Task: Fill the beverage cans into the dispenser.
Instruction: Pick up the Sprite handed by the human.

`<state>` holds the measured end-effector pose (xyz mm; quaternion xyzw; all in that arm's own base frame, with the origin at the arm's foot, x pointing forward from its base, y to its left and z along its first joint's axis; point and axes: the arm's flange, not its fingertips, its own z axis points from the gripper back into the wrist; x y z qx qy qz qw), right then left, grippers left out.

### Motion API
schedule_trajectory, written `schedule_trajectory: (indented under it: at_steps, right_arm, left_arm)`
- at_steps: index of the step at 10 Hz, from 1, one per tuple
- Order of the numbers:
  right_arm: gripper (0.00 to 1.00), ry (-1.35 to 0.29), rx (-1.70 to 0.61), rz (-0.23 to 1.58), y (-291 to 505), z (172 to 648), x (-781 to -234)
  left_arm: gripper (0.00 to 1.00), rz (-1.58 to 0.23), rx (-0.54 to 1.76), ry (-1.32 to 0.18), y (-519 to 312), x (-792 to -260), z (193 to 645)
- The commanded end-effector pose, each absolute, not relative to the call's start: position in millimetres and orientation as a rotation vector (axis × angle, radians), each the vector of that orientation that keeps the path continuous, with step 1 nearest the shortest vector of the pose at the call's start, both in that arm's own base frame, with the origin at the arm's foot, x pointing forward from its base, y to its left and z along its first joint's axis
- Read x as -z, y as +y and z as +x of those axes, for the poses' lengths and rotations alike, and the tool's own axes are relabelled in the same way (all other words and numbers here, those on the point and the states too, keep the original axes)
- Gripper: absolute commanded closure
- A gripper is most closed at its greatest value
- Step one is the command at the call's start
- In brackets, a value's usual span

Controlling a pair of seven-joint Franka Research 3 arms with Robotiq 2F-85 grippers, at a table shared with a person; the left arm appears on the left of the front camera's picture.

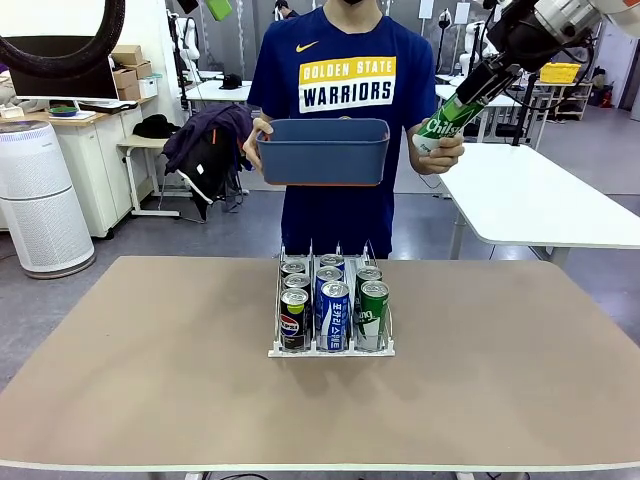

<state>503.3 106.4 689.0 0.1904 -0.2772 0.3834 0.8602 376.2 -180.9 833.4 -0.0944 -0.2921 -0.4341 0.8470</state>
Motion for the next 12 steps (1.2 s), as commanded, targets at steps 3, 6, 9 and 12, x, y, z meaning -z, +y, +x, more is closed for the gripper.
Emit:
schedule_trajectory:
  at_steps: [3,6,9,12]
  right_arm:
    - [1.0,-0.582,-0.805,0.4,106.4,503.3,-689.0]
    - [1.0,-0.582,-0.805,0.4,106.4,503.3,-689.0]
    - [1.0,-0.582,-0.805,0.4,106.4,503.3,-689.0]
    - [1.0,-0.582,-0.805,0.4,106.4,503.3,-689.0]
  left_arm:
    - [0.0,-0.2,0.911,-0.627,-179.7,-832.7,375.7]
    - [0.0,-0.2,0.911,-0.627,-179.7,-832.7,375.7]
    - [0.0,-0.2,0.911,-0.627,-179.7,-832.7,375.7]
    - [0.0,-0.2,0.911,-0.627,-179.7,-832.7,375.7]
